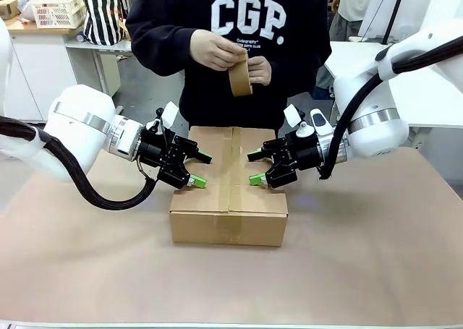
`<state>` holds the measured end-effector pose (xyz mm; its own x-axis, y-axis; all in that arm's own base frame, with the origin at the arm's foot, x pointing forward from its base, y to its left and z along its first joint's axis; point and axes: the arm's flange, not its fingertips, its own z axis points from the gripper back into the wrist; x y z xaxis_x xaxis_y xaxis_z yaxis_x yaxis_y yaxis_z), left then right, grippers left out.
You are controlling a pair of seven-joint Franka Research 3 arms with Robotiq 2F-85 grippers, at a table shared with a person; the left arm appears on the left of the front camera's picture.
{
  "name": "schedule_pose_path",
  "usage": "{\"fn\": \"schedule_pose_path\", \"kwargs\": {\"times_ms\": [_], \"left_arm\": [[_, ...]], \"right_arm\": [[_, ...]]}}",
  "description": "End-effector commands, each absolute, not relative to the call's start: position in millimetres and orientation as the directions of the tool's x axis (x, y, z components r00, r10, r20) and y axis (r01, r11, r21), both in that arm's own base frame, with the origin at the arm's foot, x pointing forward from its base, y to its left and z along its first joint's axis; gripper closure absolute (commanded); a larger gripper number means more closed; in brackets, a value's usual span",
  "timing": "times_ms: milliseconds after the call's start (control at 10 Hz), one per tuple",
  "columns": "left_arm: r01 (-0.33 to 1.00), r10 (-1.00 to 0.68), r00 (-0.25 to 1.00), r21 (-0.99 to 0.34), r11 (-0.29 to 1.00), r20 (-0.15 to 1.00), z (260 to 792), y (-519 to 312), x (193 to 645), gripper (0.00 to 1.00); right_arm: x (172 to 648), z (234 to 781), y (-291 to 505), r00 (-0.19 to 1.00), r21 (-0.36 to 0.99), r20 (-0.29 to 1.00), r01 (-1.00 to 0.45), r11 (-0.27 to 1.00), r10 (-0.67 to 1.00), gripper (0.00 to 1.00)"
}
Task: Pack the gift set into the box.
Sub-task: Press and hold the closed box until the human finishes sealing it.
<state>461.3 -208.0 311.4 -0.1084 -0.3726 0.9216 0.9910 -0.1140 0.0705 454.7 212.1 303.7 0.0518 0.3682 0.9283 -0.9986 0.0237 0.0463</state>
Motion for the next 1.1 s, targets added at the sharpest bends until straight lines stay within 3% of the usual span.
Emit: {"fn": "schedule_pose_path", "kwargs": {"times_ms": [0,1000], "left_arm": [[0.992,-0.373,-0.104,0.067,-0.11,0.922,310.3,-208.2,460.6,0.0],[0.992,-0.373,-0.104,0.067,-0.11,0.922,310.3,-208.2,460.6,0.0]], "right_arm": [[454.1,301.9,212.1,0.053,0.047,0.927,-0.999,0.025,0.372,0.0],[454.1,301.9,212.1,0.053,0.047,0.927,-0.999,0.025,0.372,0.0]]}}
